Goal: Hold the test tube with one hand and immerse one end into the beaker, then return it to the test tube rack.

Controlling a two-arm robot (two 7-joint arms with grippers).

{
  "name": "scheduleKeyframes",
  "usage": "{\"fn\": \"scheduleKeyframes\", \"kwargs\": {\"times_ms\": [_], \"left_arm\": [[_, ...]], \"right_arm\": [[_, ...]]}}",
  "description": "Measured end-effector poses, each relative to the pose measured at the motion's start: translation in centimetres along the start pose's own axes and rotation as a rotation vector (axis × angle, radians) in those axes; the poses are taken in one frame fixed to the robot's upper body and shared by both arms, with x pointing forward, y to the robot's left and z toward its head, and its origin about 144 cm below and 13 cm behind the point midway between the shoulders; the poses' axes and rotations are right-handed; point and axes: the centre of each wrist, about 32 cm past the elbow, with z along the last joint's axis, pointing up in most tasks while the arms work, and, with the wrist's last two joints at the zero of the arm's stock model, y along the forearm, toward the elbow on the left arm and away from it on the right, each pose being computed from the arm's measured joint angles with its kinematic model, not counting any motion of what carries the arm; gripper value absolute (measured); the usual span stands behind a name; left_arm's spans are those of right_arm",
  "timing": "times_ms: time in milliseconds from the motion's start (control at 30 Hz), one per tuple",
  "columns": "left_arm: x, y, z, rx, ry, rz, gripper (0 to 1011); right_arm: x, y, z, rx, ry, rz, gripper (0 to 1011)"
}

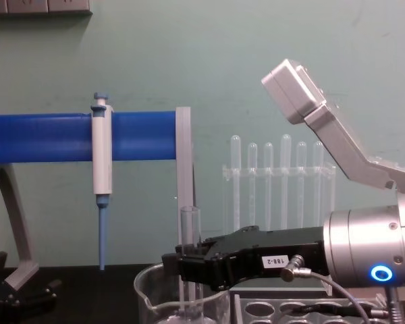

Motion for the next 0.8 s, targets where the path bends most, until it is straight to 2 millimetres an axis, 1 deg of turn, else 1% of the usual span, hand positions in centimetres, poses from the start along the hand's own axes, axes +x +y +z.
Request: {"fn": "scheduleKeyframes", "kwargs": {"times_ms": [800], "left_arm": [[0.00, 0.00, 0.00, 0.000, 0.000, 0.000, 1000]], "right_arm": [[0.00, 0.00, 0.00, 0.000, 0.000, 0.000, 227]]}}
